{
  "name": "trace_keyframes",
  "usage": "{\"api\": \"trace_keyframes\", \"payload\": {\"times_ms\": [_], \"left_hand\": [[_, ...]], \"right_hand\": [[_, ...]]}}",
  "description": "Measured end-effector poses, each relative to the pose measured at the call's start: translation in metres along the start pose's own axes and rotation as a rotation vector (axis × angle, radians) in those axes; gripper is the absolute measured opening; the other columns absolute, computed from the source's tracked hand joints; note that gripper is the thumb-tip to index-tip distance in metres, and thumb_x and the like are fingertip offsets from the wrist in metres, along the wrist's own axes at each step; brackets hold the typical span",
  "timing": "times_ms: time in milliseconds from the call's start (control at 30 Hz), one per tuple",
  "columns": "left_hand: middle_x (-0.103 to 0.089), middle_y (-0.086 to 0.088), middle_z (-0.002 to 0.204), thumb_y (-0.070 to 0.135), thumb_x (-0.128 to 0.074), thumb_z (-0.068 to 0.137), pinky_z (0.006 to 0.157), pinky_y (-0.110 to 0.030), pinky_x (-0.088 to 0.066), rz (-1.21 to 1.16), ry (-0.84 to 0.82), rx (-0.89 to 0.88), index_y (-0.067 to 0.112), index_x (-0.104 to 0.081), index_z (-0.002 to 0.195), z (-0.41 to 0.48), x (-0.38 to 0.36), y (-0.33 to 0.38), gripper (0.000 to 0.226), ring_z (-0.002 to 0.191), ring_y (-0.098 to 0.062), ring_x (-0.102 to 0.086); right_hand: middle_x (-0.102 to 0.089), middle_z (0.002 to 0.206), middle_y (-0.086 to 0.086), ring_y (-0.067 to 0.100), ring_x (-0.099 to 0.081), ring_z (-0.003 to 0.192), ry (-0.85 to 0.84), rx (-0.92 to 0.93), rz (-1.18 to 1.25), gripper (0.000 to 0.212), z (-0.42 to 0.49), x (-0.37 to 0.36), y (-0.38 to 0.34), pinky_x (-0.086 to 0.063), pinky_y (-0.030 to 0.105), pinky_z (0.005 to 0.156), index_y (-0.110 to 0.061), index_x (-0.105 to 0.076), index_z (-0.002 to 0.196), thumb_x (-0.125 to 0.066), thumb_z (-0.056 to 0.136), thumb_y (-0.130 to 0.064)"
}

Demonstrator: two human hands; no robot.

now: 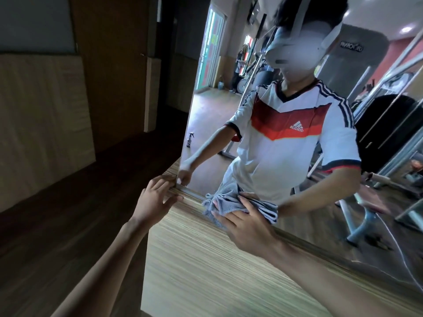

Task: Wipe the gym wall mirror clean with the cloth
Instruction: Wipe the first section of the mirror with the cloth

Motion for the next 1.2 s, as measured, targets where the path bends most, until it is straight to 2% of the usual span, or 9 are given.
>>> {"api": "trace_keyframes", "payload": {"times_ms": [133,233,367,467,600,833,933,1100,1200], "left_hand": [[-0.056,0.002,0.143,0.04,-0.07,0.089,0.097,-0.055,-0.042,0.073,-0.028,0.061,0.014,-0.062,0.132,-0.006,0.0,0.006,0.05,0.141,-0.014,-0.031],[-0.04,0.001,0.157,0.022,-0.07,0.091,0.111,-0.056,-0.032,0.109,-0.048,0.094,0.015,-0.046,0.148,-0.015,-0.005,0.008,0.062,0.153,-0.015,-0.011],[-0.027,0.003,0.163,0.043,-0.048,0.097,0.119,-0.06,-0.021,0.171,-0.077,0.08,0.02,-0.037,0.153,-0.021,-0.01,0.013,0.061,0.154,-0.02,0.004],[-0.015,0.004,0.167,0.066,-0.026,0.094,0.121,-0.049,-0.007,0.087,-0.048,0.167,0.019,-0.025,0.158,-0.028,-0.018,0.03,0.08,0.153,-0.014,0.015],[0.004,0.002,0.168,0.075,-0.021,0.086,0.119,-0.044,0.0,-0.074,0.042,0.349,0.015,-0.012,0.16,-0.033,-0.034,0.059,0.097,0.15,-0.012,0.024],[0.021,-0.013,0.164,0.061,-0.028,0.089,0.121,-0.034,0.011,-0.314,0.057,0.599,0.007,0.013,0.156,-0.036,-0.067,0.109,0.096,0.152,-0.025,0.02],[0.022,-0.016,0.163,0.055,-0.033,0.098,0.119,-0.031,0.011,-0.323,0.05,0.617,0.001,0.013,0.155,-0.043,-0.075,0.129,0.091,0.152,-0.024,0.019],[0.019,-0.016,0.164,0.056,-0.036,0.095,0.12,-0.03,0.006,-0.347,0.088,0.67,0.001,0.011,0.155,-0.045,-0.079,0.138,0.095,0.153,-0.024,0.014],[0.018,-0.019,0.164,0.033,-0.038,0.107,0.121,-0.03,0.007,-0.374,0.135,0.721,-0.001,0.011,0.155,-0.044,-0.088,0.162,0.077,0.153,-0.025,0.013]], "right_hand": [[-0.069,0.099,-0.011,0.011,-0.064,0.094,-0.013,0.074,0.002,0.051,0.067,0.0,-0.021,-0.011,0.046,0.122,-0.019,-0.063,0.133,-0.05,0.084,-0.022],[-0.069,0.11,-0.008,0.012,-0.063,0.105,-0.091,0.109,0.01,0.051,0.102,0.002,-0.034,-0.005,0.046,0.123,-0.018,-0.059,0.137,-0.051,0.087,-0.023],[-0.069,0.11,-0.011,0.008,-0.063,0.104,-0.142,0.163,-0.032,0.052,0.076,0.005,-0.02,-0.017,0.043,0.121,-0.022,-0.058,0.138,-0.047,0.088,-0.025],[-0.069,0.102,-0.011,0.009,-0.064,0.095,-0.102,0.162,-0.034,0.052,0.02,-0.004,-0.003,-0.02,0.043,0.121,-0.02,-0.059,0.138,-0.05,0.086,-0.022],[-0.069,0.104,-0.007,0.013,-0.062,0.092,-0.076,0.13,-0.005,0.057,-0.08,-0.014,0.027,-0.004,0.045,0.124,-0.015,-0.051,0.144,-0.043,0.087,-0.023],[-0.068,0.115,-0.006,0.015,-0.063,0.099,-0.115,0.087,-0.029,0.056,-0.124,-0.016,0.046,0.0,0.047,0.123,-0.015,-0.051,0.144,-0.038,0.09,-0.022],[-0.068,0.108,-0.01,0.012,-0.063,0.101,-0.15,0.139,-0.038,0.055,-0.071,-0.012,0.025,0.006,0.048,0.122,-0.018,-0.055,0.141,-0.037,0.089,-0.02],[-0.058,0.137,-0.008,0.012,-0.052,0.127,-0.206,0.167,-0.09,0.064,-0.039,0.003,0.021,0.013,0.049,0.118,-0.016,-0.038,0.151,-0.021,0.09,-0.021],[-0.063,0.127,-0.008,0.012,-0.058,0.118,-0.129,0.172,-0.066,0.056,-0.085,-0.002,0.033,0.005,0.05,0.122,-0.018,-0.049,0.145,-0.034,0.091,-0.019]]}}
Point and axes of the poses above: each hand's wrist, its own z-axis towards the middle knuckle, its own x-axis out of the back of the hand, y = z × x, the point moved 2 cm from there along z, towards the middle knuckle
